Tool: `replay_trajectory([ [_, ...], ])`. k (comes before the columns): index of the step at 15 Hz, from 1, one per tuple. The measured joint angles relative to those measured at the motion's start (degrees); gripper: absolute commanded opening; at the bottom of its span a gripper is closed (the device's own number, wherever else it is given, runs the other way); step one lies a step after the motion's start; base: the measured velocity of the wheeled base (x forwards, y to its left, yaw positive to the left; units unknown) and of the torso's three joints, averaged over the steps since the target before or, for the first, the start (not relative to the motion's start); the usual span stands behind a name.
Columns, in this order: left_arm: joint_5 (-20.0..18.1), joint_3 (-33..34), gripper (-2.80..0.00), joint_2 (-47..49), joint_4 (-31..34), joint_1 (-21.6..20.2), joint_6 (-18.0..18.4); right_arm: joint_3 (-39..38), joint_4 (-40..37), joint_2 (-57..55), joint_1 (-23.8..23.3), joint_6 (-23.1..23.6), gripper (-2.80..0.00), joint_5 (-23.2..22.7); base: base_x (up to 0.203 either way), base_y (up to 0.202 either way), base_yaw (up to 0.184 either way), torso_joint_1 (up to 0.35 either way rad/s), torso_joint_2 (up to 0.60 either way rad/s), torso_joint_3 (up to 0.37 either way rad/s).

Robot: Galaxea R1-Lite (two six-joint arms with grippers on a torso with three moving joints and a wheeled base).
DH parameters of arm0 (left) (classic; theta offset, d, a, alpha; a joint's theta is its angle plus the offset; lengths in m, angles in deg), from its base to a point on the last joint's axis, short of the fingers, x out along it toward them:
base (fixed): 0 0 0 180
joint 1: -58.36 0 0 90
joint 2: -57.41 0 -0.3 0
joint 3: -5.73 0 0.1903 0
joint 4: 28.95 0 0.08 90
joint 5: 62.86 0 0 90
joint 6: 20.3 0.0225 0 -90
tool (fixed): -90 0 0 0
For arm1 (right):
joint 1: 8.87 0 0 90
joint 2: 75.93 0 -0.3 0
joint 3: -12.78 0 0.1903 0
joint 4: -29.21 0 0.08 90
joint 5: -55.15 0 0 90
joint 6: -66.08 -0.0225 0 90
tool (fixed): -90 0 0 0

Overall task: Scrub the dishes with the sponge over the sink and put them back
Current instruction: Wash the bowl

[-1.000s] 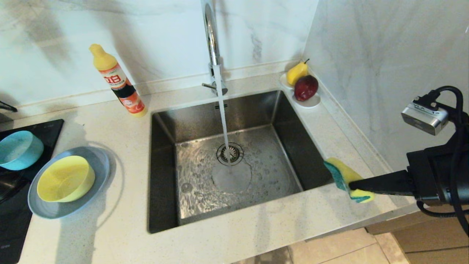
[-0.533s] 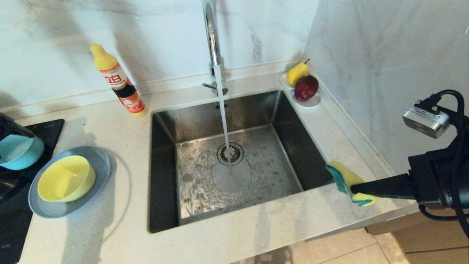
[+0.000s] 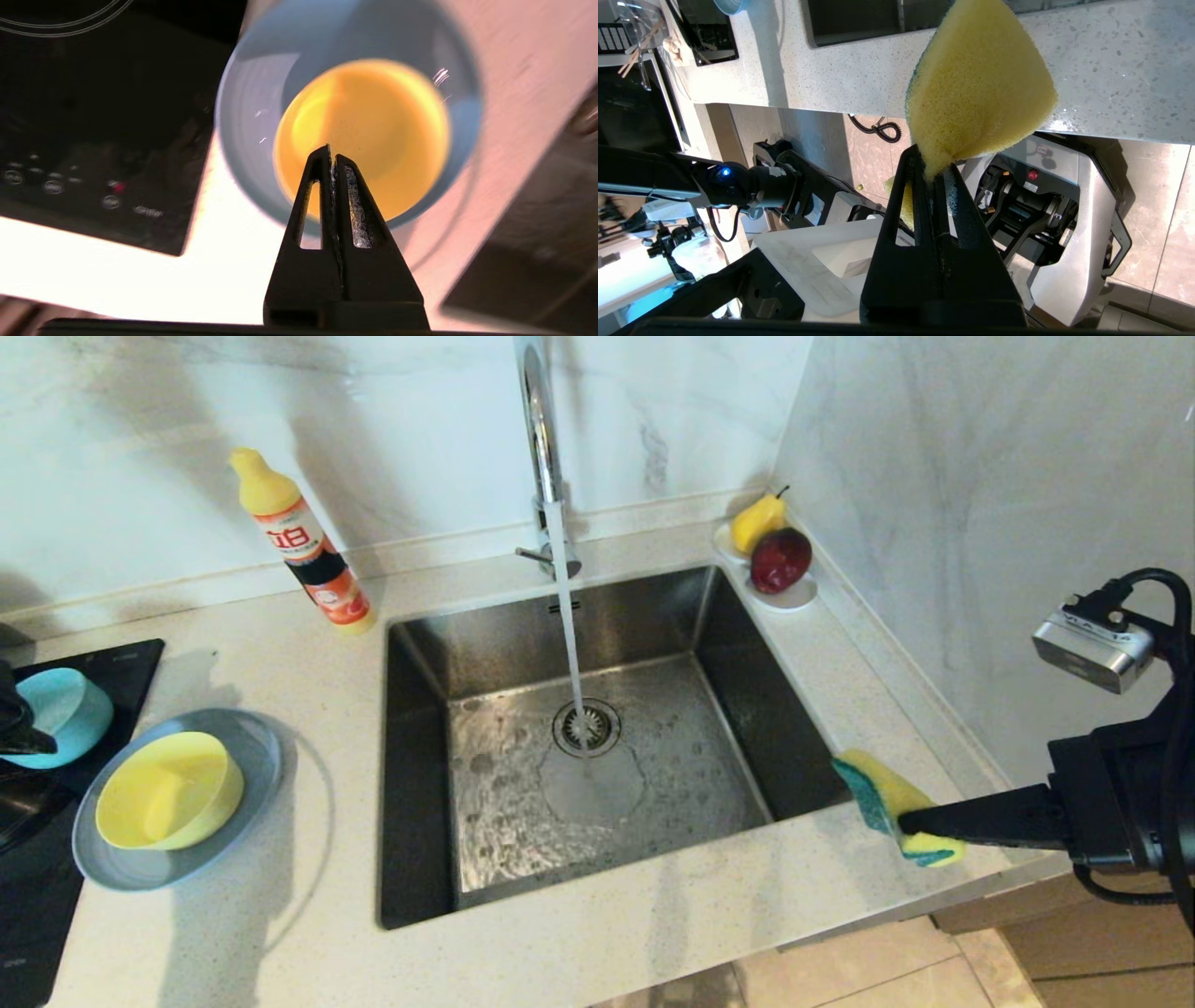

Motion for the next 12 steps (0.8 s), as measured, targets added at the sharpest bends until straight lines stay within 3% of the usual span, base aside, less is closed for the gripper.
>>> replay_trajectory([
  [3, 3.4, 0.1, 0.0, 2.1, 2.0, 0.2, 3.9, -0.1, 0.0, 0.2, -0.2, 0.0, -2.8, 0.0, 0.0, 0.0, 0.0, 0.0, 0.0, 0.0],
  [12, 3.5, 0.4, 0.0, 8.0, 3.4, 2.8, 3.1, -0.2, 0.1, -0.2, -0.4, -0.1, -2.8, 0.1, 0.0, 0.0, 0.0, 0.0, 0.0, 0.0],
])
